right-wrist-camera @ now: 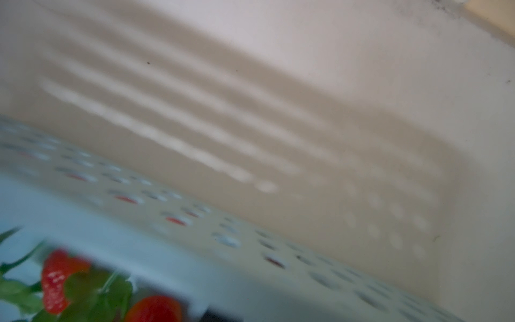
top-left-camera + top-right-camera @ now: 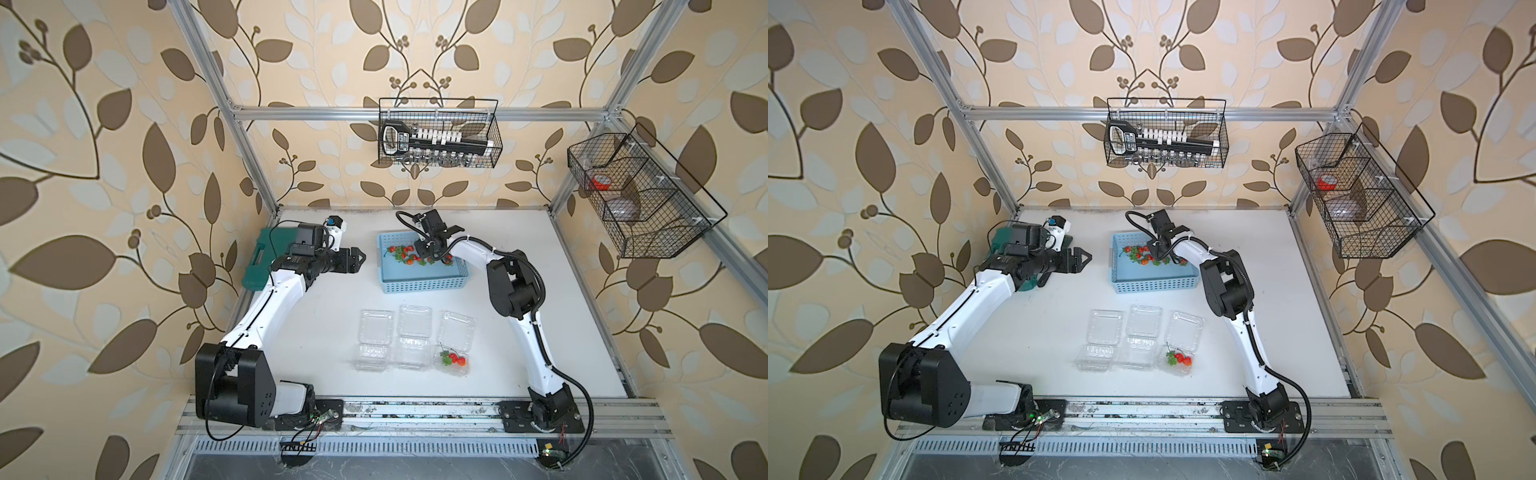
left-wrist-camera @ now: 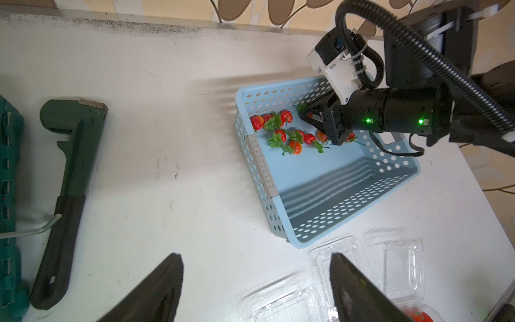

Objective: Pack strawberries into containers
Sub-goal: Place the strawberry in the packing box.

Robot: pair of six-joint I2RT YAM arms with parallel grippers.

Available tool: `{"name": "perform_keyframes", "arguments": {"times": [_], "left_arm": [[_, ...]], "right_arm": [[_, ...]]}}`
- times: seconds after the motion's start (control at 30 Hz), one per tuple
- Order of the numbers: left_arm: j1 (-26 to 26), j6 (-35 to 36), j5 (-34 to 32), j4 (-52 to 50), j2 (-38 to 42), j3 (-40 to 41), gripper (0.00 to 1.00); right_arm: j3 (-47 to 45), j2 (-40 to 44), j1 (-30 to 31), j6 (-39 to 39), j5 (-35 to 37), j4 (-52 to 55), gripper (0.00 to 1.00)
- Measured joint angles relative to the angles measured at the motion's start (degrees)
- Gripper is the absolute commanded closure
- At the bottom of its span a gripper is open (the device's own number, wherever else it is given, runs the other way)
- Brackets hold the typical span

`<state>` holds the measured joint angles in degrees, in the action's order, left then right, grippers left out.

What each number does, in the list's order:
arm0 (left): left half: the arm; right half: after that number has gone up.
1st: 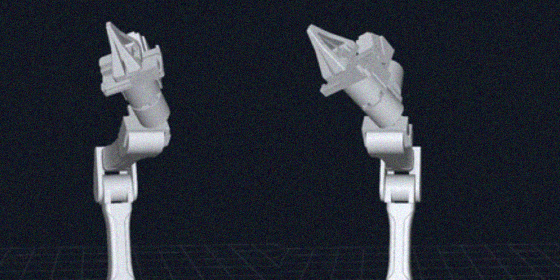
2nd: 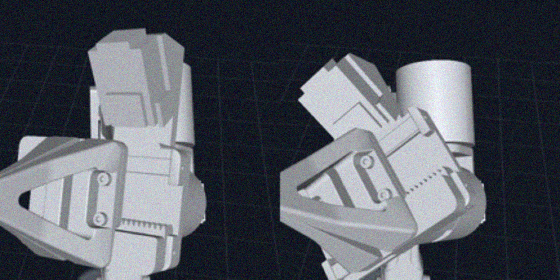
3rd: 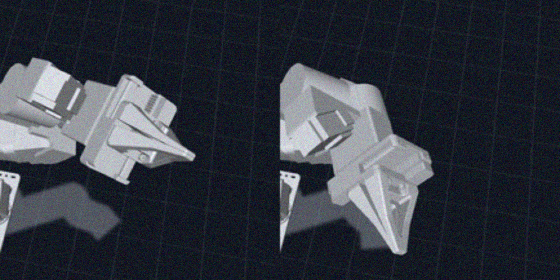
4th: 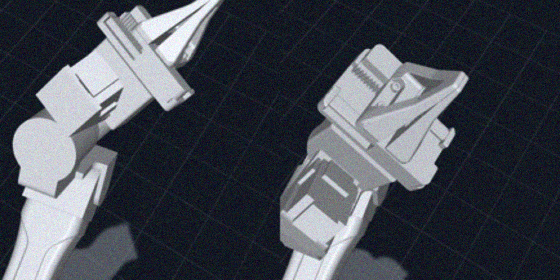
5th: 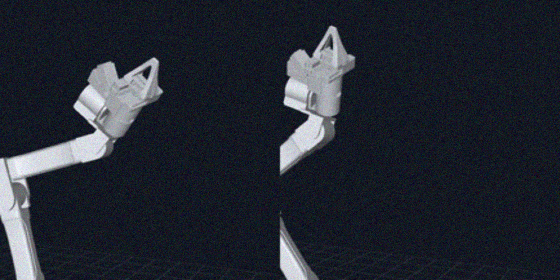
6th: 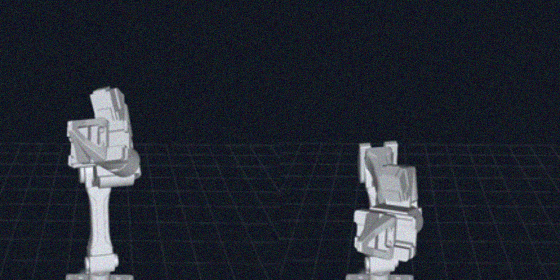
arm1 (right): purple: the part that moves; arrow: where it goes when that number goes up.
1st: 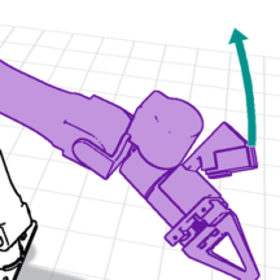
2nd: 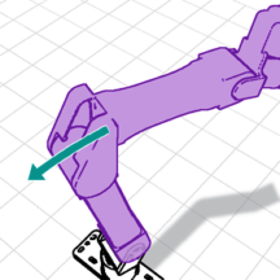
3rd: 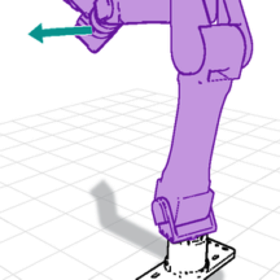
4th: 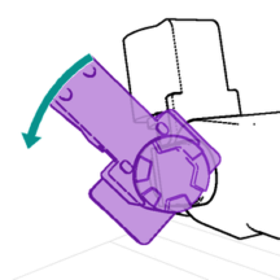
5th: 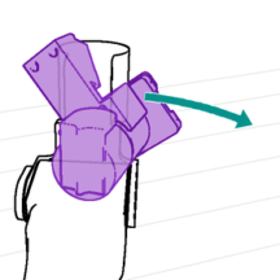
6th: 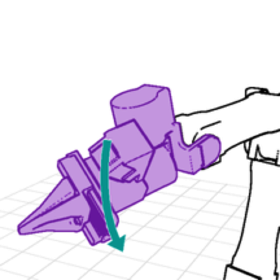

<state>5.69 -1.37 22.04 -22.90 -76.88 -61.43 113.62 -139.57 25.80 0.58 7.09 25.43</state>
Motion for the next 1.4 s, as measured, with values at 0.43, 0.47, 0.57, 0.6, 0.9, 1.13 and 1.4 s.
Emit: {"name": "perform_keyframes", "arguments": {"times": [0.43,0.47,0.57,0.6,0.9,1.13,1.4], "left_arm": [[0.0,0.0,0.0,0.0,0.0,0.0,0.16],[0.0,0.0,0.0,0.0,0.0,0.0,0.16],[0.0,0.0,0.0,0.0,0.0,0.0,0.16],[0.0,0.0,0.0,0.0,0.1,0.0,0.16],[0.0,0.0,0.0,0.0,0.9,0.0,0.16],[0.0,0.0,0.0,0.0,0.9,0.0,0.16],[0.0,0.0,0.0,0.0,1.0,0.0,0.16]], "right_arm": [[-13.7,16.3,0.1,-1.2,-1.7,-1.1,0.82],[-15.4,18.5,0.1,-1.7,-2.1,-1.4,0.82],[-22.3,26.4,1.1,-3.3,-2.9,-2.6,0.81],[-25.5,29.6,1.9,-3.9,-3.1,-3.0,0.81],[-56.6,56.5,12.9,-11.5,-6.7,-2.7,0.79],[-67.6,67.5,19.8,-17.7,-10.3,2.0,0.78],[-72.7,67.0,26.5,-21.9,-12.7,3.1,0.78]]}}
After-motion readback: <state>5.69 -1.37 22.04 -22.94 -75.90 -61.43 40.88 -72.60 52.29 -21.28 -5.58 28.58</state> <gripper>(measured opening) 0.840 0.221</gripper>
